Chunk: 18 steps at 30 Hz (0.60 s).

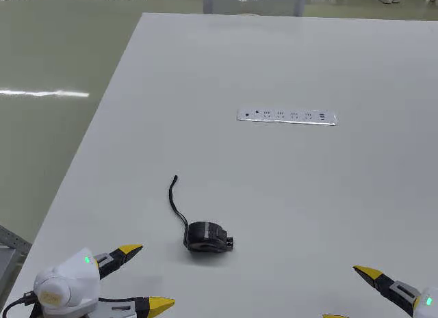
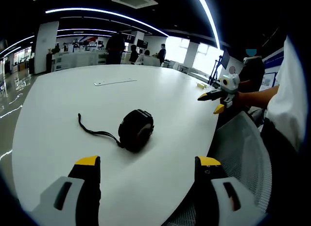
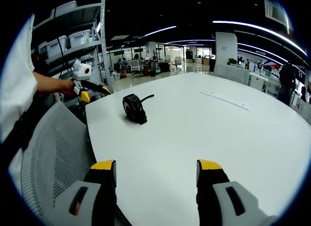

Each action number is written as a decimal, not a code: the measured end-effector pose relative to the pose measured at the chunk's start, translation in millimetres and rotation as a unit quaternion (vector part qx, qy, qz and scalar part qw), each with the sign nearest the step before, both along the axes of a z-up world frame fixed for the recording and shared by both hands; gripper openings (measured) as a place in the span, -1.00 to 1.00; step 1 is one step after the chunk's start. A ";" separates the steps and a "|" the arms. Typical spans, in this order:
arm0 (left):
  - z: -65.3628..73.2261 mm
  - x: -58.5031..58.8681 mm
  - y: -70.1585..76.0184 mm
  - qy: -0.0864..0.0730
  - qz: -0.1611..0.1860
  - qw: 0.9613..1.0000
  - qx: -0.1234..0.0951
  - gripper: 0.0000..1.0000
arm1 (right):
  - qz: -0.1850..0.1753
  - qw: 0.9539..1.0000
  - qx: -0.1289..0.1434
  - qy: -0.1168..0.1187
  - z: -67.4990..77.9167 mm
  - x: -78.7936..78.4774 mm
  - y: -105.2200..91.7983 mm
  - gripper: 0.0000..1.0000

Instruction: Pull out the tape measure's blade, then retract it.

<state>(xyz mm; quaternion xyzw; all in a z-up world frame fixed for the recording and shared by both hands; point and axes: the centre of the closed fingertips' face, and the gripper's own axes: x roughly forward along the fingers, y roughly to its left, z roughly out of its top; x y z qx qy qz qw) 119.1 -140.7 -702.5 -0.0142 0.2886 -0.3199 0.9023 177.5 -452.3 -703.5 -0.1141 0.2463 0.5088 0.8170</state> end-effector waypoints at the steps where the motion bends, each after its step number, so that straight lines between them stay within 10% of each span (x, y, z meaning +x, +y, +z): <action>1: 0.1 -0.1 -0.2 0.000 0.000 1.000 0.000 0.56 | 0.000 1.000 0.000 0.000 -0.2 0.1 -0.2 0.35; 18: -3.2 2.9 -2.3 0.002 0.001 1.000 0.000 0.54 | 0.010 1.000 0.000 -0.001 -2.4 2.0 5.3 0.33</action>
